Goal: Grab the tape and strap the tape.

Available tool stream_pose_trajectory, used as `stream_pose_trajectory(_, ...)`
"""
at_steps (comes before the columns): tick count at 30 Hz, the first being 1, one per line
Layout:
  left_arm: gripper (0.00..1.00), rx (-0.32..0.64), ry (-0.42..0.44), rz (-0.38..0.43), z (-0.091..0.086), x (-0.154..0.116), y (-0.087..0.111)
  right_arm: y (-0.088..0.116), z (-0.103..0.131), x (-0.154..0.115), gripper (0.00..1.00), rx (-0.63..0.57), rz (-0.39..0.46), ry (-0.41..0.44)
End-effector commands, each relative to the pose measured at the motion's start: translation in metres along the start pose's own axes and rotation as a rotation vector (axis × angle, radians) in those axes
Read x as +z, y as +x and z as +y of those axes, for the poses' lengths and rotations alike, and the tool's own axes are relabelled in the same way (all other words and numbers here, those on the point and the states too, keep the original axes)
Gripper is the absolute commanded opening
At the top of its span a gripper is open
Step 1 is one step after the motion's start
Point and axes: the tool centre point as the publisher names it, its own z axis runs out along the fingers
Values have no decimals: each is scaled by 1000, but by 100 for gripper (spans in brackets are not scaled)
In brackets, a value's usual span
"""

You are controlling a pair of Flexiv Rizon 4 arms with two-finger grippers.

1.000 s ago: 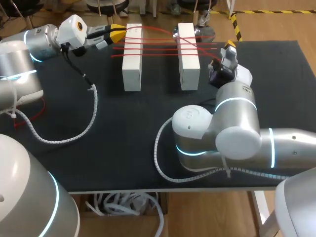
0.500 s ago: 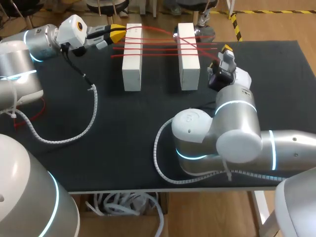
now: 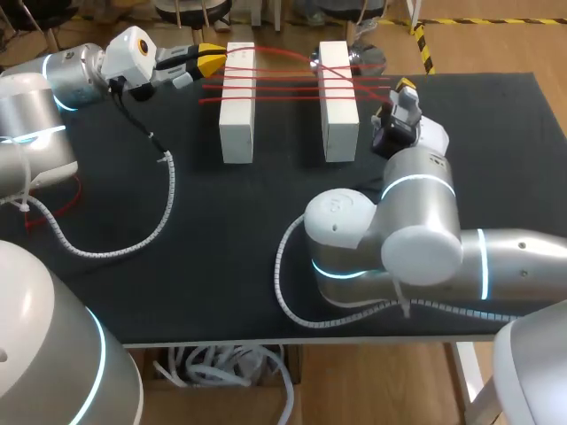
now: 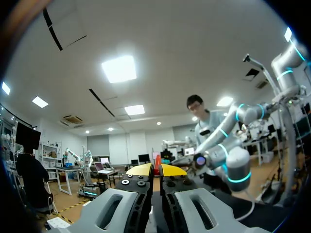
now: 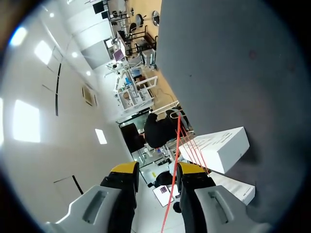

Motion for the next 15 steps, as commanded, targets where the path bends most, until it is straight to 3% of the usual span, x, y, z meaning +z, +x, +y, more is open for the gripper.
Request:
stream_pose_trajectory(1, 0, -1, 2, 3, 1, -1, -1, -1, -4, 1, 30, -1, 4, -9)
stream_pose_trajectory(3, 0, -1, 2, 3, 1, -1, -1, -1, -4, 1, 25, -4, 3, -11)
stream_pose_trajectory(8, 0, -1, 2, 3, 1, -1, -1, -2, -2, 1, 0, -14, 1, -13)
stream_pose_trajectory(12, 0, -1, 2, 3, 1, -1, -1, -3, -1, 2, 0, -59, 3, -38)
stream_pose_trajectory(15, 0, -1, 2, 3, 1, -1, -1, -4, 0, 4, 0, -165, -9, -94)
